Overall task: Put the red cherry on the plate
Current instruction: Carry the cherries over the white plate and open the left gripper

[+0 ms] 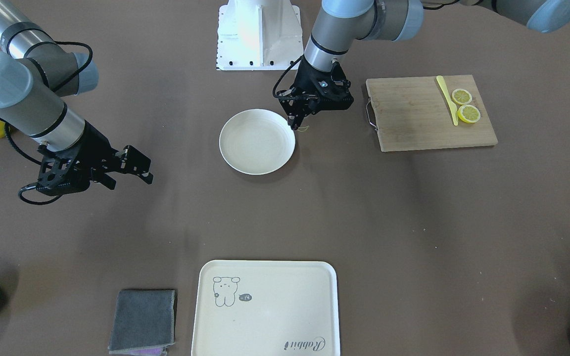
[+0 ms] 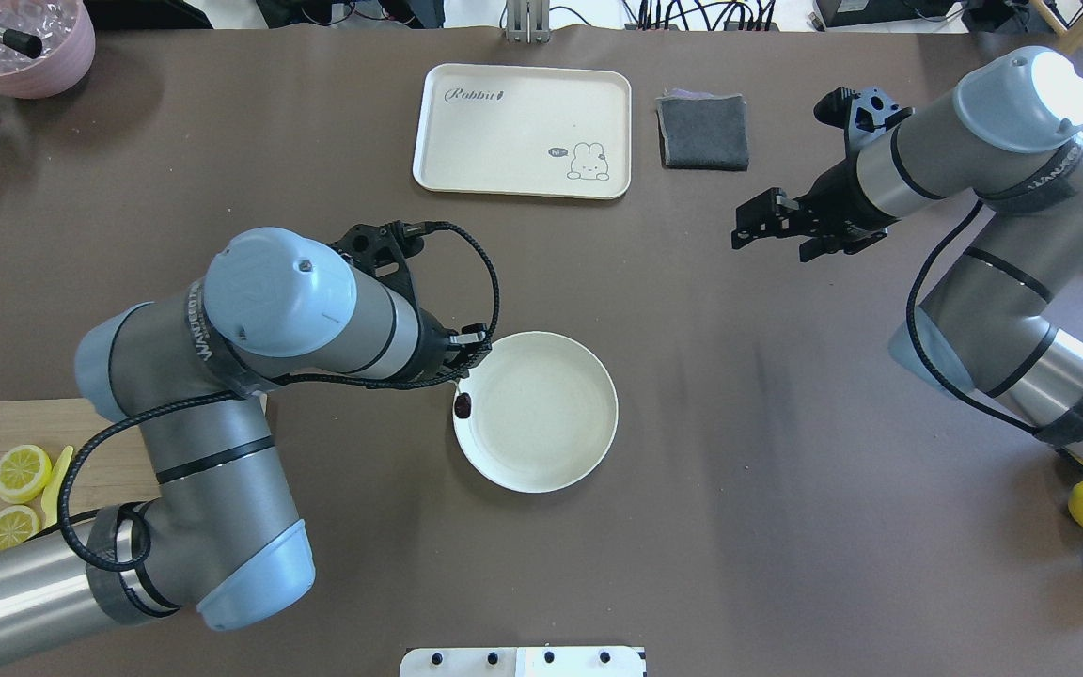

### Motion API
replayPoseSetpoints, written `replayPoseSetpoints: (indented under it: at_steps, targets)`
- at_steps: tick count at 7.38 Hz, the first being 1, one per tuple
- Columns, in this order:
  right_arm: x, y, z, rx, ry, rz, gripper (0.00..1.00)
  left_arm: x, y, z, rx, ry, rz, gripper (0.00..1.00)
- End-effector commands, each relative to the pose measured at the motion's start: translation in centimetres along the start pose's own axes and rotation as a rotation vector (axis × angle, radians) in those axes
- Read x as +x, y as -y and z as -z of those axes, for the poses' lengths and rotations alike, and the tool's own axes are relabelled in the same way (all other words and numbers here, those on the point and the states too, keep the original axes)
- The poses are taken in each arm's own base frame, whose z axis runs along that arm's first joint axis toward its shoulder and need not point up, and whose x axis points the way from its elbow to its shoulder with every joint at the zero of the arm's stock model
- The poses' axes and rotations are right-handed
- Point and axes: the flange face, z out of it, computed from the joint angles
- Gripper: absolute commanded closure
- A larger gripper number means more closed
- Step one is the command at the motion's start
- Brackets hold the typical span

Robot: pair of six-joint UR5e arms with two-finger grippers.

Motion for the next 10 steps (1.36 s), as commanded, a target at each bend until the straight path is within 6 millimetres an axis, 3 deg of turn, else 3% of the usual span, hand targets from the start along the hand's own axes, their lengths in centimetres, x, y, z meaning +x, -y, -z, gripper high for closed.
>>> replayPoseSetpoints:
  at_steps: [1,2,3,4,5,7,9,10]
  targets:
    - [5.4,1.3,1.0,0.002,-0.061,0.056,0.00,3.5,-0.6,-1.5,-0.008,-0.006,0.016,1.00]
    - [7.4,1.7,0.9,-0.002,-0.083,0.061,0.00,4.2,-1.6,-1.6,0.004,-0.015,0.006,1.00]
    - [9.9,1.5,1.2,-0.004,-0.104,0.068,0.00,5.6,-3.2,-1.9,0.014,-0.027,-0.010,0.90]
    - [12.9,1.4,2.4,-0.020,-0.109,0.082,0.00,5.8,-3.9,-2.7,0.047,-0.028,-0.021,0.03]
    - [15.6,1.2,3.6,-0.030,-0.107,0.096,0.00,6.1,-4.6,-2.7,0.103,-0.069,-0.038,0.02]
    - [17.8,1.6,5.7,0.000,-0.114,0.064,0.00,2.5,-3.0,-2.6,0.088,-0.034,-0.159,0.02]
    - [19.8,2.7,7.4,0.036,-0.134,0.028,0.00,-4.3,-0.2,-0.6,0.095,0.022,-0.290,0.02]
    - [21.2,3.1,8.9,0.043,-0.134,-0.005,0.00,-7.9,3.0,-0.4,0.098,0.080,-0.379,0.02]
